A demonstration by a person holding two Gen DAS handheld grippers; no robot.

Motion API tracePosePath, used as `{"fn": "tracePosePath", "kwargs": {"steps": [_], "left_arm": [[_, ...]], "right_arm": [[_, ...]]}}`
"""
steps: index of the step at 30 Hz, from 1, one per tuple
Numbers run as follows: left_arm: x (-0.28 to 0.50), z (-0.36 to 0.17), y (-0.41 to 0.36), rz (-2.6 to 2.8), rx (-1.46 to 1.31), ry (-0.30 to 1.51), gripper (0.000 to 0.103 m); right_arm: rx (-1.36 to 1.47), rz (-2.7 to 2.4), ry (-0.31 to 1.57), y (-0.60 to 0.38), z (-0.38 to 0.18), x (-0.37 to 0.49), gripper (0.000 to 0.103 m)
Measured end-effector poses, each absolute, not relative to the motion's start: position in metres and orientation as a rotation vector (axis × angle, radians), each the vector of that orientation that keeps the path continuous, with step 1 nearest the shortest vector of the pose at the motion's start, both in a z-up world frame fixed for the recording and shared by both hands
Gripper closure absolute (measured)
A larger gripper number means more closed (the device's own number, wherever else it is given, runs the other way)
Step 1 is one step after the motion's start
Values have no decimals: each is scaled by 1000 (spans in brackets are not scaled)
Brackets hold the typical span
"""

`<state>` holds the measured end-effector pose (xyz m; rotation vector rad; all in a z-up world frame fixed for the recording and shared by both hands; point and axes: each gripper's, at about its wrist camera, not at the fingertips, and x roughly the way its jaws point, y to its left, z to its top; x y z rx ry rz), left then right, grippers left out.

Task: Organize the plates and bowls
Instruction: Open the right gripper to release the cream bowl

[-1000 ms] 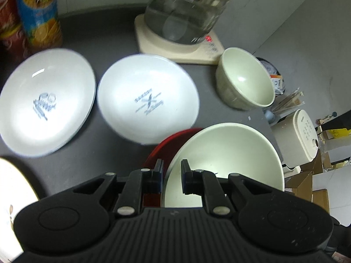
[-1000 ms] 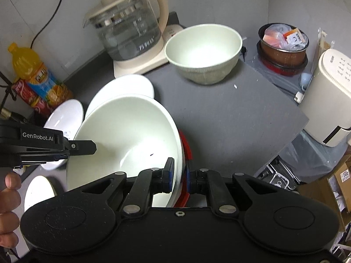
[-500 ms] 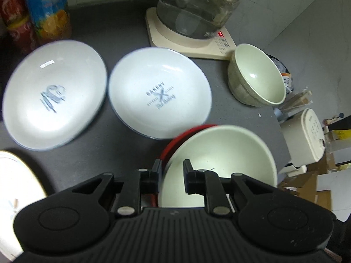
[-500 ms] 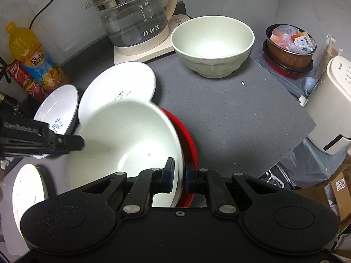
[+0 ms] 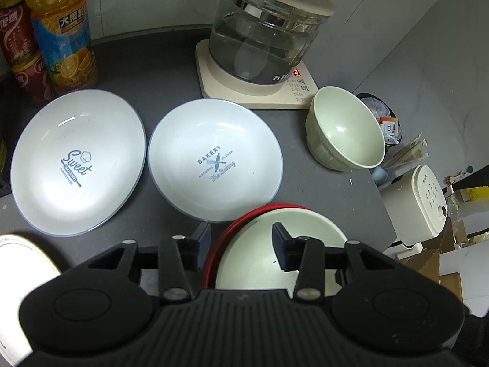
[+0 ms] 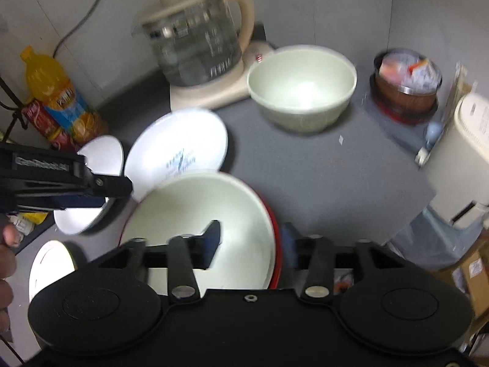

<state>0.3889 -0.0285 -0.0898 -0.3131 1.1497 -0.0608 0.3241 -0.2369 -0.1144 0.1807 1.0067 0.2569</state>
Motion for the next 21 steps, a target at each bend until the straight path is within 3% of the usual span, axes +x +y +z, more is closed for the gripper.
{"fn": "tracePosePath", "kwargs": {"steps": [9,13,16,21], "left_arm": [[402,-87,-51,-72,-276,1135,50],[410,-88,-63,-70,-265,1139,48],[415,-90,-71,-66,-258,1137,47],[427,-95,-87,-55,-261,1137,46]], "right_arm": [[229,209,983,-268,-115,335,46],[241,180,964,-282,-115,342,28],[248,176,956,-292,-116,348,22],[261,183,965,-309,-123,368,22]]}}
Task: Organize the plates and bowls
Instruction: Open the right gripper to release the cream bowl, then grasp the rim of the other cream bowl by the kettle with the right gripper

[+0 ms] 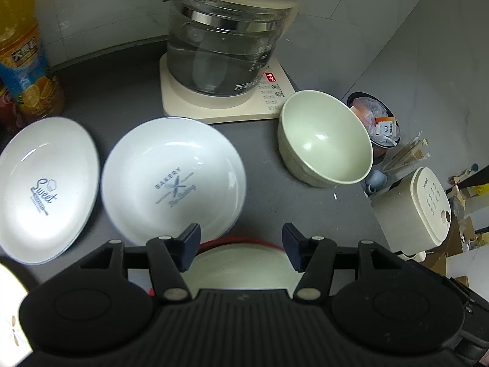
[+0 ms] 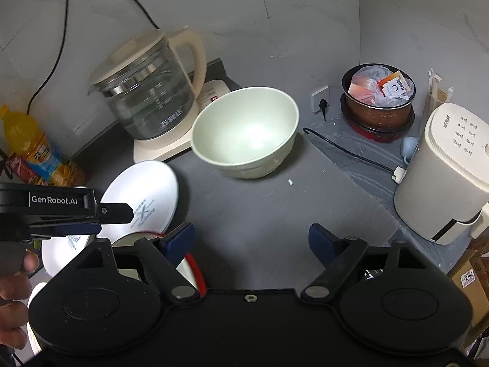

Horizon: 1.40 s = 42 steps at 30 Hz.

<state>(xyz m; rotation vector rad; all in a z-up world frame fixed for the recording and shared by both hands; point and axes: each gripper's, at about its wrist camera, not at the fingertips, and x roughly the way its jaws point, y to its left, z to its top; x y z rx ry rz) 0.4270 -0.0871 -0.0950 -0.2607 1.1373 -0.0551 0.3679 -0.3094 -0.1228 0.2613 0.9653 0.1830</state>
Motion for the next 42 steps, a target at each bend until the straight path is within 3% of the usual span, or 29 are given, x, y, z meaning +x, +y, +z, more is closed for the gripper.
{"fn": "tracePosePath", "kwargs": {"steps": [30,37,40,42], "left_arm": [[530,-151,-145,54,-294,1135,46],[542,-169,-149,73,-296,1169,52],[544,-176,-150,63,-330,1180,60],[545,-177,-151,48,-363,1184,73]], "right_arm": [[301,246,1014,-351,-177,497,35],[355,238,1083,-353,-199,513,50],[355,241,1093,-348,-203,515,55],[350,276,1079,-344,-200,513,70]]}}
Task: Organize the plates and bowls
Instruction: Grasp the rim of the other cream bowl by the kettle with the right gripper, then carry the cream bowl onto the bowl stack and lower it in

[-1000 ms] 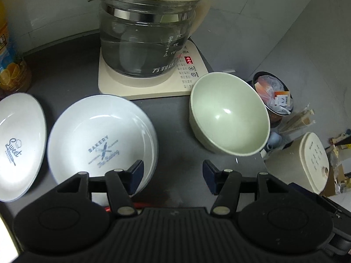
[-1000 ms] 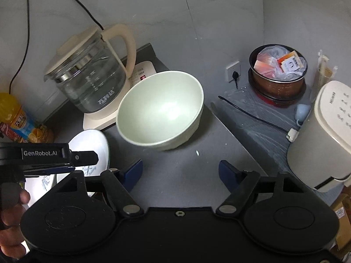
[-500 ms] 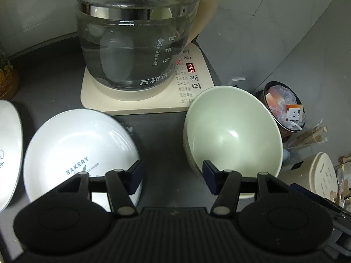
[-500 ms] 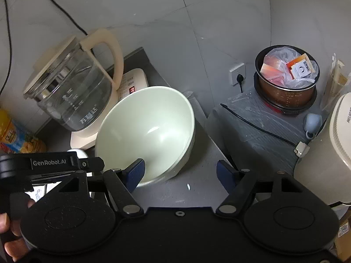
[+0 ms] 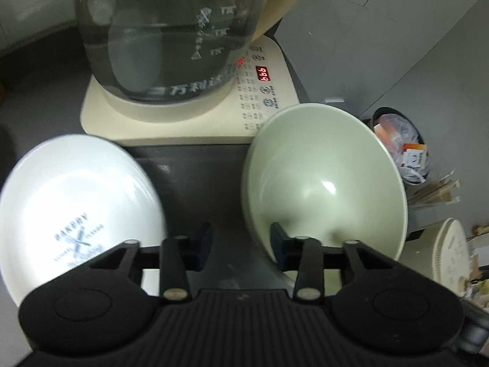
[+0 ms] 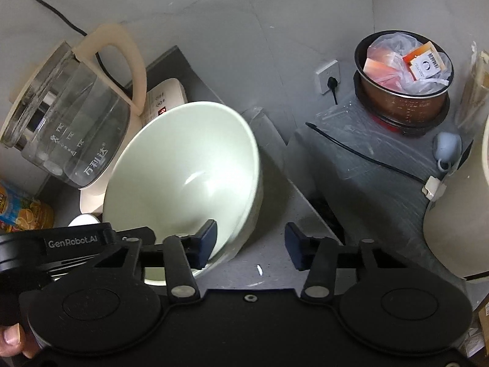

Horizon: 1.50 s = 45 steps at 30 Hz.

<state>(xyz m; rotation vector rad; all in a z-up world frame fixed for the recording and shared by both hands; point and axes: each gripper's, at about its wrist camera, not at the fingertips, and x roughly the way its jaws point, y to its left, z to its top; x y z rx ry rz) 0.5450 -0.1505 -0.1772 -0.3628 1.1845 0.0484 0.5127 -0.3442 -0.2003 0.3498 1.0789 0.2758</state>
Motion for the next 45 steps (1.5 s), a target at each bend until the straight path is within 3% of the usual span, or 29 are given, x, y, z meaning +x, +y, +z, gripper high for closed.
{"fn": "tracePosePath", "kwargs": {"steps": [1,3,14,45], "left_arm": [[545,-177,-152,36,-368,1187,76],[544,-177,-156,15,-371,1203,86],[523,-171,-151,-13,-374,1227,87],[413,-78,-98,-154,-342,1067,88]], "right_arm": [[339,284,1078,-342,-199,512,76],[312,271,1074,-339,-197,509,78],[314,243,1050,-337,-185,482,81],[336,188,865,-303,-98,360,81]]}}
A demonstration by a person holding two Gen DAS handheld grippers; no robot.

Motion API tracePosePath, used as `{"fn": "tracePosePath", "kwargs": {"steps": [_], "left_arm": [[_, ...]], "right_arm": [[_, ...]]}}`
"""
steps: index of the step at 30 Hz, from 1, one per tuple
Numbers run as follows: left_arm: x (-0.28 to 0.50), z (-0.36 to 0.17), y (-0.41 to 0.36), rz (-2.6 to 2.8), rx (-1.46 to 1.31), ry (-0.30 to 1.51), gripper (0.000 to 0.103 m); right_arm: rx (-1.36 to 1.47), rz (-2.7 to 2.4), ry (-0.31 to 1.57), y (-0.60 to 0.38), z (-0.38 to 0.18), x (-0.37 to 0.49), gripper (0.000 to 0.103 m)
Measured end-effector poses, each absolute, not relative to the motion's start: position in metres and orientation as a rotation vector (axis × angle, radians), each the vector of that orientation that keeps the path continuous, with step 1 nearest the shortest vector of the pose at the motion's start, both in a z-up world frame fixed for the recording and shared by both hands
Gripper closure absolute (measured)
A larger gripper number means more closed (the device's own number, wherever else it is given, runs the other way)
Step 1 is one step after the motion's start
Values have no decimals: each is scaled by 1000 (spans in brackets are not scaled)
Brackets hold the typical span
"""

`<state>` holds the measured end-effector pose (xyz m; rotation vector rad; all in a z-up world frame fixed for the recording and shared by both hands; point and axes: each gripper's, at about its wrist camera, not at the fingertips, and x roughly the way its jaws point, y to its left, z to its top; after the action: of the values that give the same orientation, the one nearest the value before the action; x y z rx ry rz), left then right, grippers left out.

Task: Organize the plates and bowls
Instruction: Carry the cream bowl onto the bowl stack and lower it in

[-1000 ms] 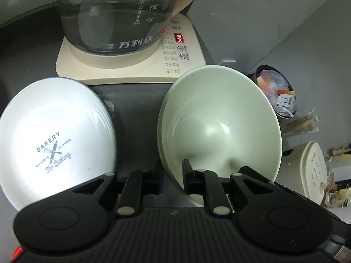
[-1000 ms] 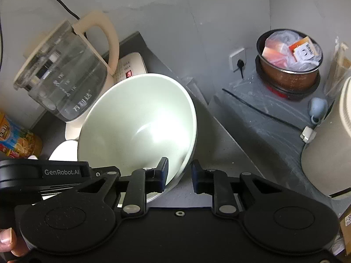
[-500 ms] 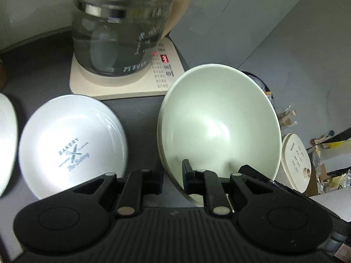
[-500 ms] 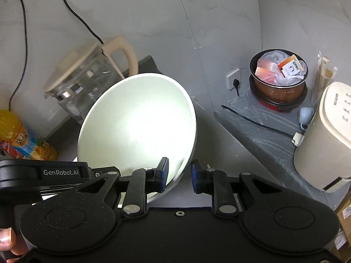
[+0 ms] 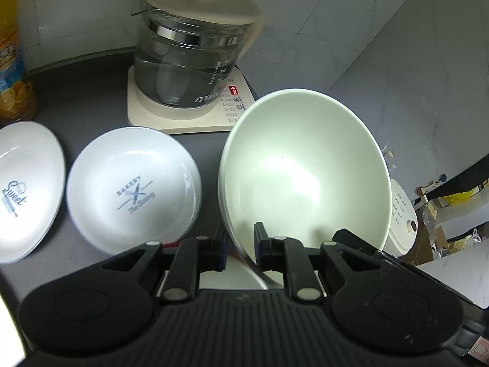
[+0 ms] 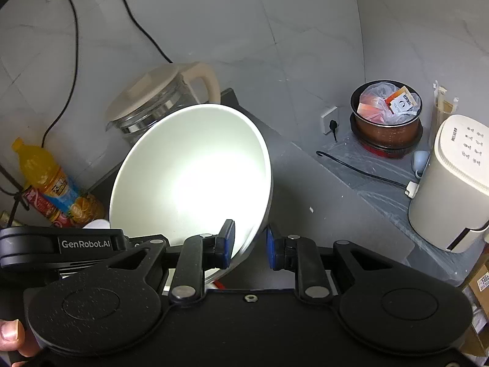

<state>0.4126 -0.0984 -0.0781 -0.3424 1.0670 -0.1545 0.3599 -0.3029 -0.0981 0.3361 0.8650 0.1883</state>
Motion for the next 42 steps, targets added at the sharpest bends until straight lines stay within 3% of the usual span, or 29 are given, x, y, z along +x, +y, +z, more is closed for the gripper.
{"fn": "tracePosePath", "kwargs": {"steps": [42], "left_arm": [[324,-110,-25,-127,-366,1204,87]], "right_arm": [[264,213,1048,-242,-131,285,81]]}}
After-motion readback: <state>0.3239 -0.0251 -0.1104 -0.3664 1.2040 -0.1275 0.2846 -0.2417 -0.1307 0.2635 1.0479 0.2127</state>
